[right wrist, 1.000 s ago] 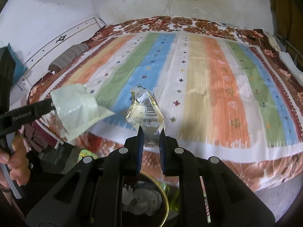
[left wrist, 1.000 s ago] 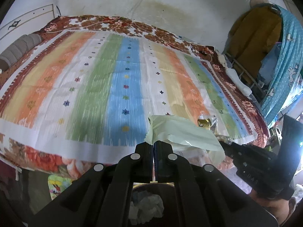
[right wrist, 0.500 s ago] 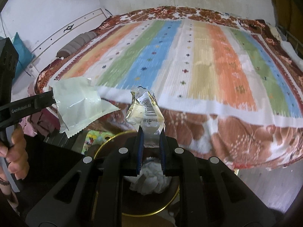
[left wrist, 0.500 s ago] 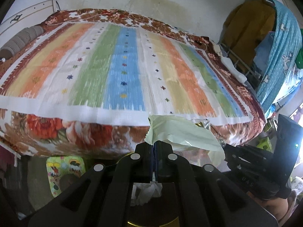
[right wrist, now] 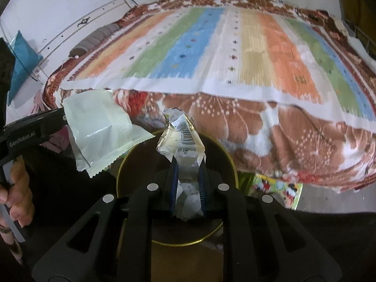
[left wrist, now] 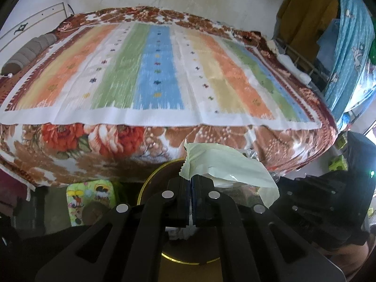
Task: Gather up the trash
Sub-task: 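Open both tools to drop the wrapper and packet into the bin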
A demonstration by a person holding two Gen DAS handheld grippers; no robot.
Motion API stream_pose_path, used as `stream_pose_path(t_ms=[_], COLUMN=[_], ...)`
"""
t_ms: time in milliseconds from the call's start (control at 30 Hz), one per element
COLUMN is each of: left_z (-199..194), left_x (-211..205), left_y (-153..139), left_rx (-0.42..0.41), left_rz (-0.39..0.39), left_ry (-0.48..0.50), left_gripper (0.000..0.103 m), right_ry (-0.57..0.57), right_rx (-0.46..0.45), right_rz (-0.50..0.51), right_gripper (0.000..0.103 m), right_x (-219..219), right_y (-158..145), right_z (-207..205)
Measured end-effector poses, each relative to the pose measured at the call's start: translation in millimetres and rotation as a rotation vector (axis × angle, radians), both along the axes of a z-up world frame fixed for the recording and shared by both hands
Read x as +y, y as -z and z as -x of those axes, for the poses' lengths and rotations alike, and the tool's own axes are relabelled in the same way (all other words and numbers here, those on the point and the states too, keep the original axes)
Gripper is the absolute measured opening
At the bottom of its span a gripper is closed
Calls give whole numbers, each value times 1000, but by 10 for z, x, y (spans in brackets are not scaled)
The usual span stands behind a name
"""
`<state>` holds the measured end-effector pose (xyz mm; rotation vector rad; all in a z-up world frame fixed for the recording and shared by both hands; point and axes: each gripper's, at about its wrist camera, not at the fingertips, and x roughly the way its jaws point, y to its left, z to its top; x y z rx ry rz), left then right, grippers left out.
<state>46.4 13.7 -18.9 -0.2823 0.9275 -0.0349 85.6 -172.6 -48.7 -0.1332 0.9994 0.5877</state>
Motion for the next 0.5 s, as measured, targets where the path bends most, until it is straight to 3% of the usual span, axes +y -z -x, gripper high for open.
stream_pose_path(t_ms=[67,133,267,333,400,500], left_z=[0,-14,-54,-63,-60,-43], left_x=[-9,-24,-105,-130,-150,-135], left_y=[52,95,178,201,203,184], left_rx=[28,50,87,94,95,88], left_rz=[-9,-17,-64,-79,-87,-81], left_ry=[-8,-11,7,14,19,18], left_gripper=[0,2,31,33,34,47], right_ry=[5,13,22,19,18,17], right_rx=[23,51,95,105,104,93], right_rz=[1,4,19,23,22,18], right_gripper=[18,30,41,49,50,53], right_x=[-12,-24,-24,-23,-21,-23], right_y=[45,94,178,199,199,186], right_z=[-1,-17,-46,-49,-44,-28])
